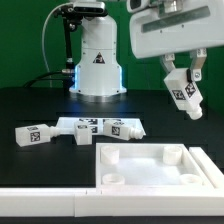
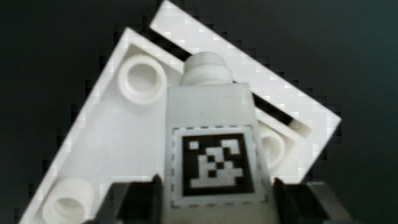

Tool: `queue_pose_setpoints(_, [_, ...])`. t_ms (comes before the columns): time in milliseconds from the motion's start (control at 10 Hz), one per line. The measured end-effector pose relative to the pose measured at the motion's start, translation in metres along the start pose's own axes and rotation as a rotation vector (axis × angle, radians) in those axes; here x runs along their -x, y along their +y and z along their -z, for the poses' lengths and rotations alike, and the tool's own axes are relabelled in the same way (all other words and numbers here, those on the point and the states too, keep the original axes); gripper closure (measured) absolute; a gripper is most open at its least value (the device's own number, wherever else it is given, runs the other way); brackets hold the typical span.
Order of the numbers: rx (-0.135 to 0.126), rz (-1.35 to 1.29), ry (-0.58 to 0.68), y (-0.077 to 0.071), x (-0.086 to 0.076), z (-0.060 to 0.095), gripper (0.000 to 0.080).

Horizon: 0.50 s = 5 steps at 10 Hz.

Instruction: Assemble square table

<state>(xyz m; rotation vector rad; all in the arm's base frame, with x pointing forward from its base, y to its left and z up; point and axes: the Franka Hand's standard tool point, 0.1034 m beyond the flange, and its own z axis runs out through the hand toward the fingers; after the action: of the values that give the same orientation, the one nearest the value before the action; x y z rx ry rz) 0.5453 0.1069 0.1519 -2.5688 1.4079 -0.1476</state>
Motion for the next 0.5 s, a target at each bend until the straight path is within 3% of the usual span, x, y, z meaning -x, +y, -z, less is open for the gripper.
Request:
queue_pose_setpoints(200, [0.006,0.142,-0.003,-0.001,0.005,-0.007,0.0514])
queue_pose_setpoints(300, [0.018,0.245,-0.003,-0.009,0.008,-0.006,0.0514])
queue_pose_setpoints(400, [0.016,0.374,0.014,-0.022,0.012,-0.003,0.0514])
queue_pose_setpoints(500, [0.006,0.346,0.004,-0.022,0.014,-0.005,0.0514])
